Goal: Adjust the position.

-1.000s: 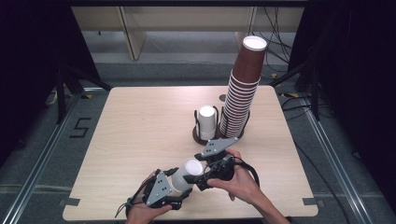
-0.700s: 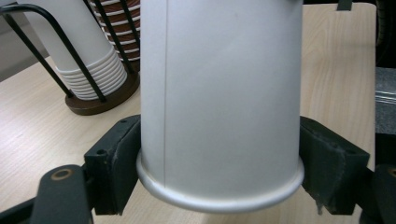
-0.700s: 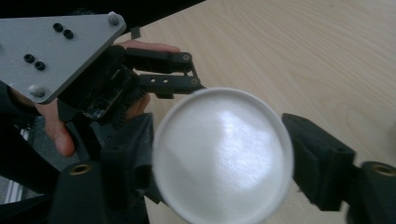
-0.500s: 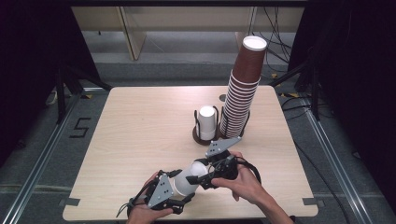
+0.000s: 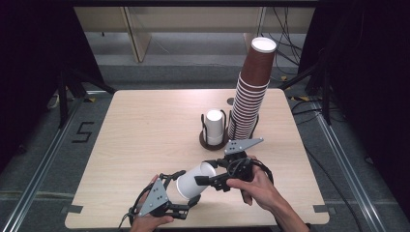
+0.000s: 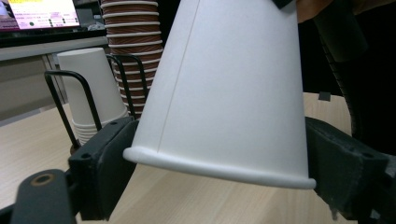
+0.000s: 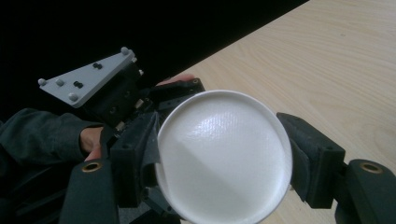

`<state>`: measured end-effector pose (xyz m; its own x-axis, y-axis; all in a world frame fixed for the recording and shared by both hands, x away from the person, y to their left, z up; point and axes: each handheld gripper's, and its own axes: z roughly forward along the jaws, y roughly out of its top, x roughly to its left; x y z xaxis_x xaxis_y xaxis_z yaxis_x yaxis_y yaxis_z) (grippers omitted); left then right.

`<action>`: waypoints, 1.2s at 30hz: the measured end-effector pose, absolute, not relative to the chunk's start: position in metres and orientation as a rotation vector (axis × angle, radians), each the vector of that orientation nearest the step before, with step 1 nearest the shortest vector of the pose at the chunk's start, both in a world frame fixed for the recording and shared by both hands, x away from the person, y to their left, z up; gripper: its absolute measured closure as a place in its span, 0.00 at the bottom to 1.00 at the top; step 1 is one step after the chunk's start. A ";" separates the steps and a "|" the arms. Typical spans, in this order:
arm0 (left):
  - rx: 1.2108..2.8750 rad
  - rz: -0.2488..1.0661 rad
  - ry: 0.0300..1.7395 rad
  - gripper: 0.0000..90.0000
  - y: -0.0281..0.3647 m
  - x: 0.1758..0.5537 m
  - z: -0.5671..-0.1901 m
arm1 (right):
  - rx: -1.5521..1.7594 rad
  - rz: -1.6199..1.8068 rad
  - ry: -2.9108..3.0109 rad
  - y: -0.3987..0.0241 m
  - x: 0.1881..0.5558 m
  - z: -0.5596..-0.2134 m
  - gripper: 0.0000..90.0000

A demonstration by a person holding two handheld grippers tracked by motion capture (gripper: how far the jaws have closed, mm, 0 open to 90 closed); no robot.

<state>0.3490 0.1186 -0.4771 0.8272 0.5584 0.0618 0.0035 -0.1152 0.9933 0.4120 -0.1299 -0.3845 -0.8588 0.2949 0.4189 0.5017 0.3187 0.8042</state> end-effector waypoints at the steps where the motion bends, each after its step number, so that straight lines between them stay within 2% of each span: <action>1: 1.640 0.497 0.444 0.20 0.120 0.350 -0.477 | -0.715 -1.576 -2.401 -0.130 0.413 -0.385 0.38; 8: 1.730 0.485 0.439 0.25 0.121 0.351 -0.473 | -0.675 -1.564 -2.430 -0.132 0.417 -0.388 0.36; 9: 1.752 0.492 0.435 0.26 0.122 0.351 -0.473 | -0.640 -1.538 -2.513 -0.134 0.417 -0.387 0.27; 13: 1.836 0.505 0.415 0.26 0.122 0.352 -0.473 | -0.541 -1.455 -2.689 -0.137 0.416 -0.380 0.21; 18: 1.957 0.513 0.353 0.26 0.120 0.349 -0.472 | -0.328 -1.297 -2.879 -0.136 0.407 -0.377 0.23; 26: 1.980 0.489 0.309 0.26 0.116 0.346 -0.472 | -0.208 -1.203 -2.926 -0.130 0.402 -0.384 0.23; 36: 1.981 0.454 0.281 0.25 0.116 0.346 -0.472 | -0.122 -1.156 -2.863 -0.123 0.404 -0.395 0.37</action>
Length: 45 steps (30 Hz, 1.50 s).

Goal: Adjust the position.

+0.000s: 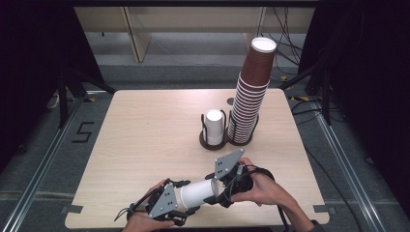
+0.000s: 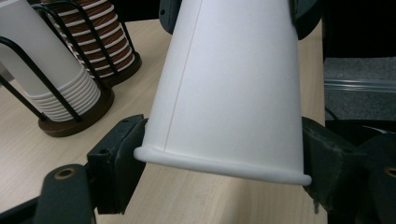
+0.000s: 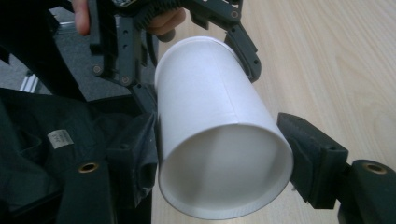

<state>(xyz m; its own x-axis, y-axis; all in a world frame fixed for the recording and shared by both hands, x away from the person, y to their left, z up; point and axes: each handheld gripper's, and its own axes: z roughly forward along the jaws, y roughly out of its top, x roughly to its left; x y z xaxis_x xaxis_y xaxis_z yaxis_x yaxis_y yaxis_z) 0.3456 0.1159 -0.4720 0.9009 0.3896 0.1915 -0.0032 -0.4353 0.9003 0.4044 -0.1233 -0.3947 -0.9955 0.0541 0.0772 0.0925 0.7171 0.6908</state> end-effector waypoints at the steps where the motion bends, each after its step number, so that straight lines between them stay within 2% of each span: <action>1: 1.981 0.454 0.281 0.24 0.116 0.346 -0.472 | -0.122 -1.156 -2.863 -0.123 0.404 -0.395 0.37; 8: 1.777 0.379 0.336 0.18 0.123 0.349 -0.473 | -0.121 -1.267 -2.774 -0.134 0.411 -0.388 0.38; 11: 1.706 0.351 0.331 0.20 0.129 0.349 -0.468 | -0.131 -1.346 -2.686 -0.143 0.416 -0.387 0.38; 16: 1.694 0.336 0.304 0.25 0.130 0.351 -0.467 | -0.136 -1.363 -2.666 -0.145 0.418 -0.387 0.39; 19: 1.737 0.347 0.310 0.27 0.130 0.350 -0.465 | -0.151 -1.329 -2.678 -0.145 0.418 -0.388 0.37; 21: 1.767 0.353 0.310 0.28 0.130 0.350 -0.465 | -0.157 -1.287 -2.746 -0.144 0.416 -0.389 0.34; 22: 1.787 0.363 0.307 0.29 0.129 0.349 -0.464 | -0.128 -1.253 -2.813 -0.141 0.412 -0.387 0.28; 25: 1.821 0.365 0.314 0.29 0.126 0.348 -0.464 | -0.091 -1.206 -2.877 -0.137 0.407 -0.385 0.27; 26: 1.868 0.369 0.317 0.29 0.125 0.348 -0.463 | -0.052 -1.161 -2.970 -0.133 0.403 -0.383 0.22; 32: 1.926 0.375 0.320 0.29 0.121 0.346 -0.462 | 0.074 -1.010 -3.095 -0.120 0.391 -0.384 0.20; 39: 1.950 0.368 0.302 0.29 0.120 0.343 -0.460 | 0.203 -0.837 -3.233 -0.105 0.386 -0.393 0.21; 42: 1.957 0.370 0.295 0.29 0.120 0.343 -0.459 | 0.178 -0.771 -3.252 -0.103 0.382 -0.396 0.25; 43: 1.954 0.368 0.293 0.29 0.120 0.343 -0.459 | 0.257 -0.760 -3.263 -0.101 0.384 -0.398 0.29; 44: 1.954 0.368 0.293 0.29 0.120 0.343 -0.459 | 0.257 -0.760 -3.263 -0.101 0.384 -0.398 0.29; 45: 1.954 0.359 0.286 0.29 0.121 0.343 -0.459 | 0.213 -0.744 -3.269 -0.101 0.382 -0.399 0.34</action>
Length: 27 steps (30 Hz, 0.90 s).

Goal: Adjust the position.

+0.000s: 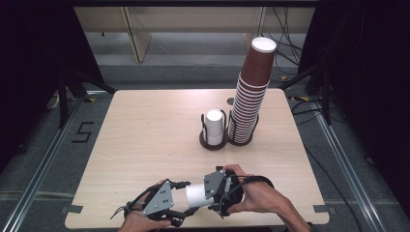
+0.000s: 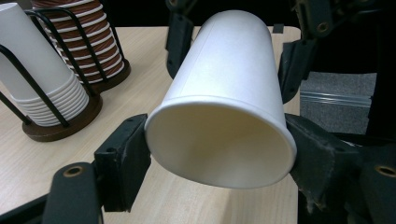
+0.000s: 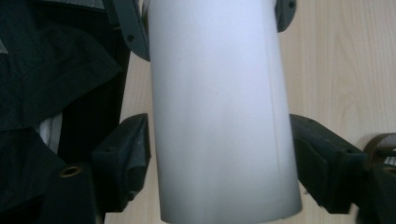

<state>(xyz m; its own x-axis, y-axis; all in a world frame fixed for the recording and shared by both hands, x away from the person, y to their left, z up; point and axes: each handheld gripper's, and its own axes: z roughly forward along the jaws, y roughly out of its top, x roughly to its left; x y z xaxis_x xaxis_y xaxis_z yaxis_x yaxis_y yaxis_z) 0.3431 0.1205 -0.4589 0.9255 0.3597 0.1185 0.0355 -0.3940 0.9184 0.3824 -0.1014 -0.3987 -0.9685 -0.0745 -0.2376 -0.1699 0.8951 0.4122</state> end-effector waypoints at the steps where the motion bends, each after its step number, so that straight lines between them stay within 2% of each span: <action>1: 1.952 0.358 0.285 0.29 0.120 0.343 -0.459 | -0.204 0.665 2.855 -0.101 0.383 -0.400 0.36; 4: 1.909 0.345 0.291 0.27 0.121 0.344 -0.460 | -0.214 0.633 2.867 -0.102 0.382 -0.401 0.37; 7: 1.806 0.328 0.368 0.14 0.126 0.347 -0.462 | -0.197 0.716 2.873 -0.109 0.389 -0.398 0.36; 9: 1.784 0.311 0.378 0.13 0.129 0.348 -0.462 | -0.209 0.743 2.871 -0.110 0.391 -0.398 0.36; 10: 1.753 0.292 0.382 0.17 0.130 0.349 -0.462 | -0.204 0.844 2.884 -0.117 0.397 -0.398 0.36; 18: 1.653 0.224 0.432 0.16 0.135 0.352 -0.461 | -0.139 1.097 2.836 -0.136 0.412 -0.395 0.36; 27: 1.632 0.191 0.441 0.16 0.134 0.351 -0.461 | -0.175 1.163 2.833 -0.133 0.409 -0.396 0.36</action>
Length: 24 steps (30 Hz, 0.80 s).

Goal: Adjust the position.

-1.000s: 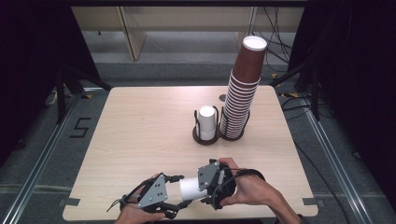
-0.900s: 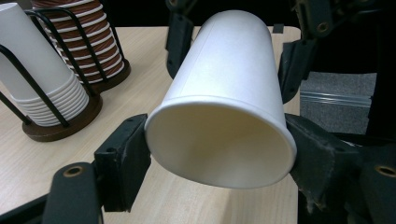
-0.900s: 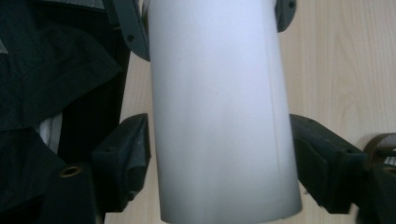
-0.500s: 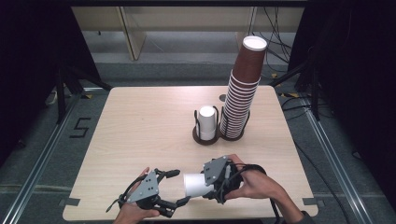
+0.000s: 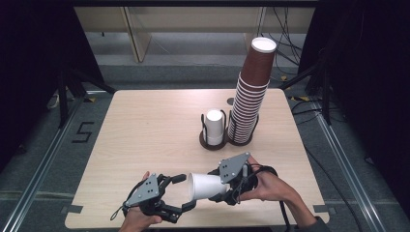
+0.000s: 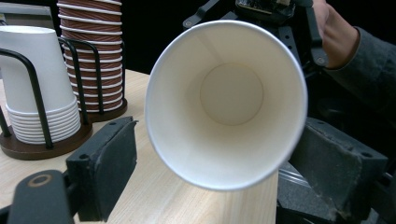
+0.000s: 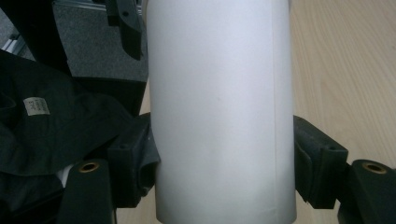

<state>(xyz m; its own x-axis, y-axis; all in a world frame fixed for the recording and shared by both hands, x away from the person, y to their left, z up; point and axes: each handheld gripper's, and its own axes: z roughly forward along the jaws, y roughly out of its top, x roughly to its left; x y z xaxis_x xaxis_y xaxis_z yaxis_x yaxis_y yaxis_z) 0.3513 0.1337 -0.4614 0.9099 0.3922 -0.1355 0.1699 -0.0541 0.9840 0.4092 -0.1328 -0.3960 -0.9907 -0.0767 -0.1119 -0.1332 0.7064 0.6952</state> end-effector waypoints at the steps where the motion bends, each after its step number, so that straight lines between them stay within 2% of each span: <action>1: 1.621 0.185 0.448 0.16 0.133 0.351 -0.461 | -0.179 1.167 2.836 -0.131 0.409 -0.397 0.36; 13: 1.635 0.191 0.414 0.16 0.129 0.348 -0.462 | -0.196 1.236 2.871 -0.121 0.404 -0.405 0.36; 14: 1.631 0.196 0.398 0.22 0.129 0.348 -0.461 | -0.199 1.246 2.880 -0.120 0.404 -0.407 0.36; 18: 1.637 0.195 0.387 0.24 0.130 0.349 -0.460 | -0.168 1.274 2.892 -0.121 0.404 -0.409 0.36; 19: 1.638 0.201 0.384 0.24 0.130 0.349 -0.460 | -0.165 1.265 2.894 -0.121 0.404 -0.409 0.34; 20: 1.643 0.192 0.382 0.26 0.132 0.350 -0.459 | -0.121 1.186 2.891 -0.121 0.404 -0.409 0.23; 24: 1.682 0.227 0.401 0.26 0.135 0.351 -0.456 | -0.110 1.094 2.852 -0.123 0.403 -0.404 0.22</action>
<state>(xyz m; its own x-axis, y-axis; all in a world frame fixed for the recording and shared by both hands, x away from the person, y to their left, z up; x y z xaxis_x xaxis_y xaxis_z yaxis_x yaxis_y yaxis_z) 0.3506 0.1351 -0.4562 0.9183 0.3879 -0.0791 0.1316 -0.1107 0.9851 0.4025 -0.1226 -0.4045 -0.9938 -0.0365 -0.1046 -0.0971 0.7415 0.6639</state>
